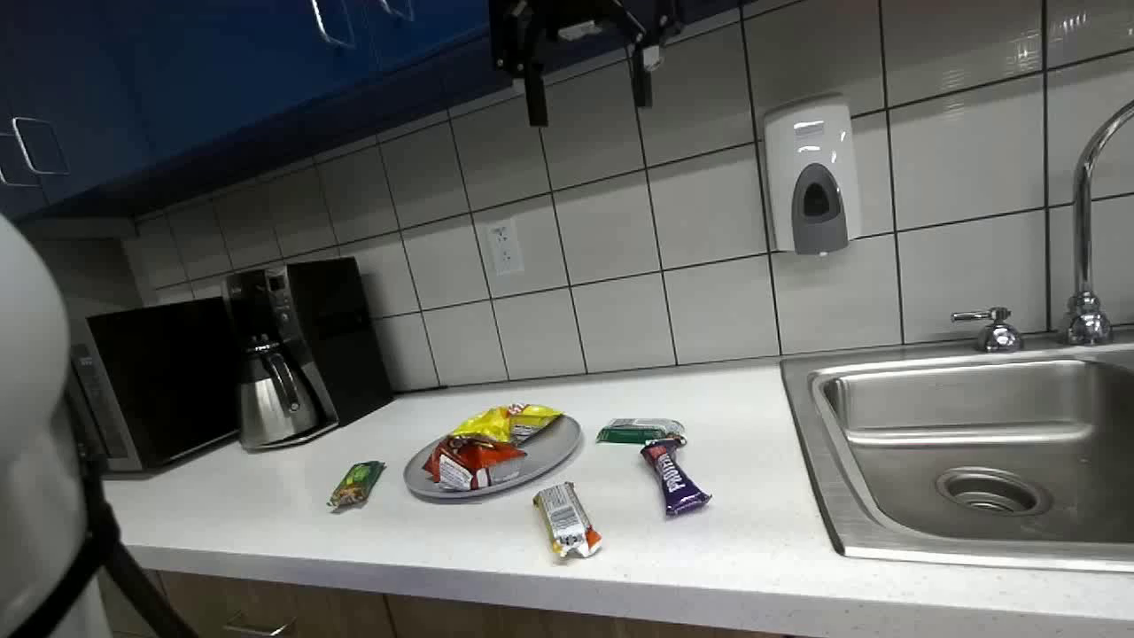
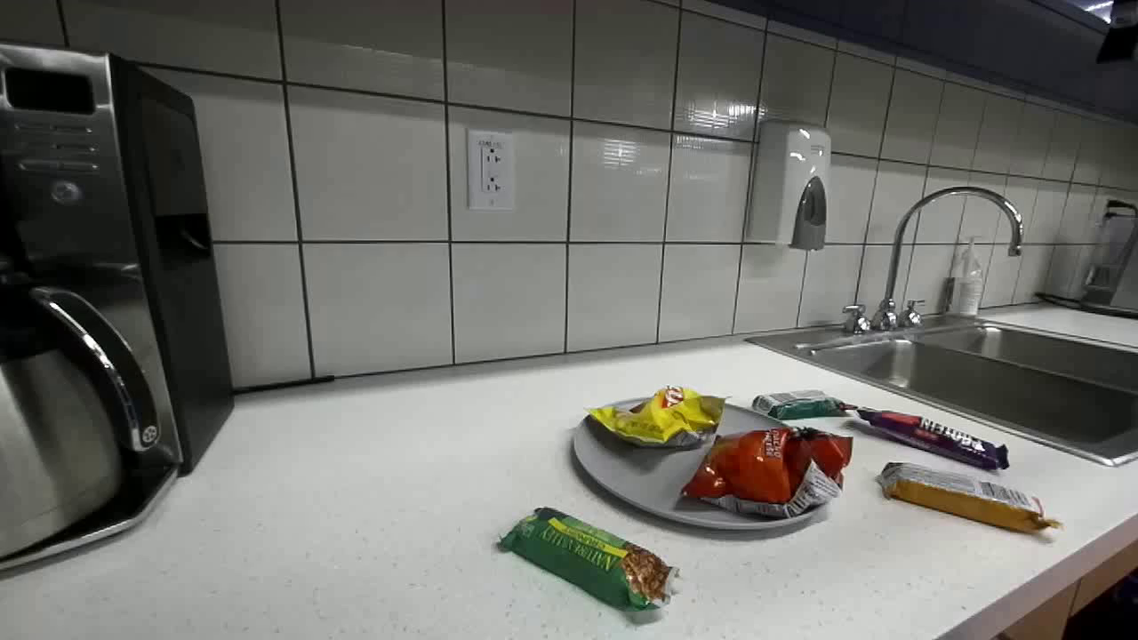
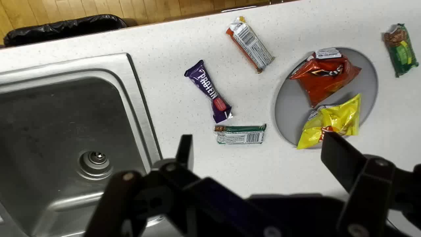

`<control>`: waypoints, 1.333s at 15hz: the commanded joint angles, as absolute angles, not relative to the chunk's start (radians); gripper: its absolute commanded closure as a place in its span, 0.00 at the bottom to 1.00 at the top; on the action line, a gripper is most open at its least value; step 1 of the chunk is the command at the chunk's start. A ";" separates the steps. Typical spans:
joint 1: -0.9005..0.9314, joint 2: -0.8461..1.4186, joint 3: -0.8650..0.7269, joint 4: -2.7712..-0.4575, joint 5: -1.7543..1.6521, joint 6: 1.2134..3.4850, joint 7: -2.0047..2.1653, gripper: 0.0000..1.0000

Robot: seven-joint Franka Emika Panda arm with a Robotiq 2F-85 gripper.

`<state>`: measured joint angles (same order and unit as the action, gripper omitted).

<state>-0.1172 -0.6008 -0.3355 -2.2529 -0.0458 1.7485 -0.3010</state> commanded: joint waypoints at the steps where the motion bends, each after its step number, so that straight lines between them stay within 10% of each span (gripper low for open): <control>1: -0.135 -0.596 -0.323 -2.251 -0.037 1.748 -0.310 0.00; 20: -0.098 -0.466 -0.291 -2.325 0.075 1.867 -0.314 0.00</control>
<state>-0.1013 -0.4954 -0.3156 -2.3179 0.0391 1.8362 -0.3010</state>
